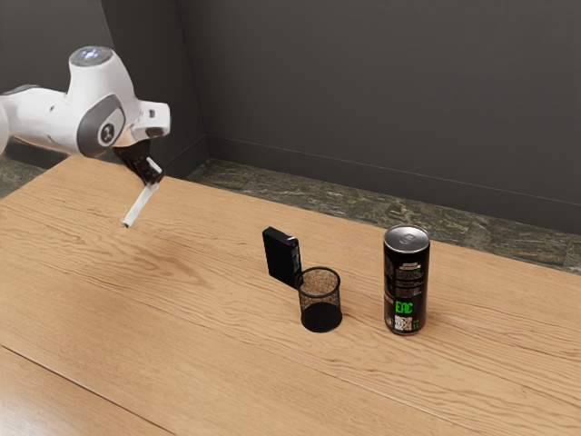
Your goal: Put the marker into the pen holder.
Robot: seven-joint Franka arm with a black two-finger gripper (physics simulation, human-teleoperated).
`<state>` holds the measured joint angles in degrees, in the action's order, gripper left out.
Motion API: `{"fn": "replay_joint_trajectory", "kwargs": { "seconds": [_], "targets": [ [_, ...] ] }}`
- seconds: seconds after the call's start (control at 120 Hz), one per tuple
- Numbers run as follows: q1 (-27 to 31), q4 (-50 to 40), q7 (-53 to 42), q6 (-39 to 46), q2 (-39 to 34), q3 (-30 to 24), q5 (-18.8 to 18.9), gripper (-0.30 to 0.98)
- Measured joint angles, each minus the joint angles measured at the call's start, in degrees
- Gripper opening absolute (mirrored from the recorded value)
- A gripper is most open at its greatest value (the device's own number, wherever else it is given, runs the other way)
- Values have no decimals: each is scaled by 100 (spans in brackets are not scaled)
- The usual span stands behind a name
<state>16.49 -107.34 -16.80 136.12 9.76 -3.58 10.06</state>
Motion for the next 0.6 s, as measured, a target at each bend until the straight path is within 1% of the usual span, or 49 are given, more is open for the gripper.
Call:
{"fn": "replay_joint_trajectory", "kwargs": {
  "seconds": [0.2,0.3,0.425,0.525,0.6],
  "targets": [
    [-86,-1664,143,1272,-1491,-561,25,-10],
    [-14,-1894,248,1769,-1820,-925,0,-10],
    [-437,-2112,453,2126,-2069,-1119,-25,-10],
    [-648,-2451,749,2239,-2434,-1339,-20,-10],
    [-748,-2618,1049,2265,-2576,-1546,-20,-10]
  ]
}}
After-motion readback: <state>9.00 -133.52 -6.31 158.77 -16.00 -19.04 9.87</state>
